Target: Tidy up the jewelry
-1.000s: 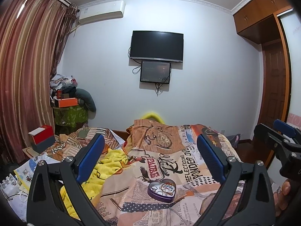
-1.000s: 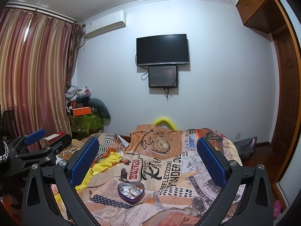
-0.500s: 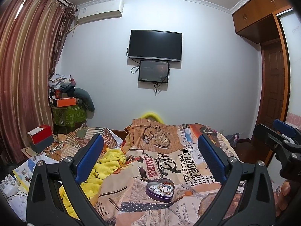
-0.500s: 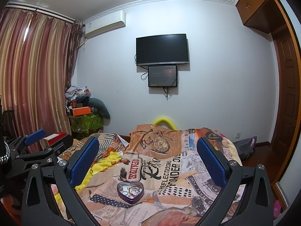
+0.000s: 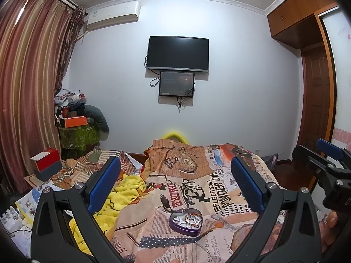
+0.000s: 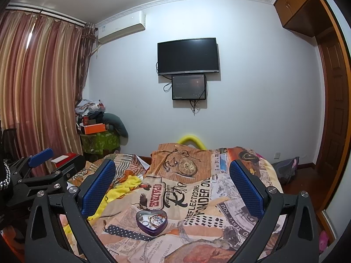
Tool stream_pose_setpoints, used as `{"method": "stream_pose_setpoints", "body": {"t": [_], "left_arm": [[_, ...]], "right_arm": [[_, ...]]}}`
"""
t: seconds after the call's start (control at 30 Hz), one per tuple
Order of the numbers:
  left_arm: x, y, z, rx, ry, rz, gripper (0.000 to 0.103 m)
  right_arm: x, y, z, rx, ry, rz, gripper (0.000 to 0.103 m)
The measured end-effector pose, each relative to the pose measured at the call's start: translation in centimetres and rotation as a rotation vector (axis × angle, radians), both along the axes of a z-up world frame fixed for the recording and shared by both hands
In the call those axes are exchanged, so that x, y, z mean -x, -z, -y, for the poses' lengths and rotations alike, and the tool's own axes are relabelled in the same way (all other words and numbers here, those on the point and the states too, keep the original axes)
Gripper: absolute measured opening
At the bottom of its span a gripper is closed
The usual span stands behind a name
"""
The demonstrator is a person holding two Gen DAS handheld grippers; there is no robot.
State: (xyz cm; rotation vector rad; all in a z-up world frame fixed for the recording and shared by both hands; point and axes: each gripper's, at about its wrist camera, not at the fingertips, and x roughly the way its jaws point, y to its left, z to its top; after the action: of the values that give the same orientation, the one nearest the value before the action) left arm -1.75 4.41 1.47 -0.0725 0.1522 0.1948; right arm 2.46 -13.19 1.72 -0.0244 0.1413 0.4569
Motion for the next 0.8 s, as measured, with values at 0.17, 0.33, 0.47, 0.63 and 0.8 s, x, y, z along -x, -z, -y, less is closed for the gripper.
{"method": "stream_pose_setpoints", "body": {"t": [0.17,0.33,0.47,0.63,0.8], "left_arm": [[-0.11,-0.04,0.04,-0.004,0.026,-0.013,0.101],[-0.07,0.05,0.18,-0.002,0.025,-0.013,0.101],[0.01,0.06,0.15,0.002,0.021,-0.012,0.102],[0.17,-0.01,0.0,0.009,0.015,-0.003,0.103],[0.21,0.0,-0.13,0.011,0.014,-0.003,0.103]], "right_arm": [[-0.02,0.05,0.1,-0.002,0.003,0.0,0.103],[-0.07,0.09,0.13,-0.002,0.003,-0.001,0.103],[-0.06,0.09,0.12,-0.003,0.004,0.0,0.103],[-0.15,0.11,0.13,0.0,0.007,-0.004,0.103],[-0.25,0.15,0.23,0.001,0.007,-0.007,0.103]]}}
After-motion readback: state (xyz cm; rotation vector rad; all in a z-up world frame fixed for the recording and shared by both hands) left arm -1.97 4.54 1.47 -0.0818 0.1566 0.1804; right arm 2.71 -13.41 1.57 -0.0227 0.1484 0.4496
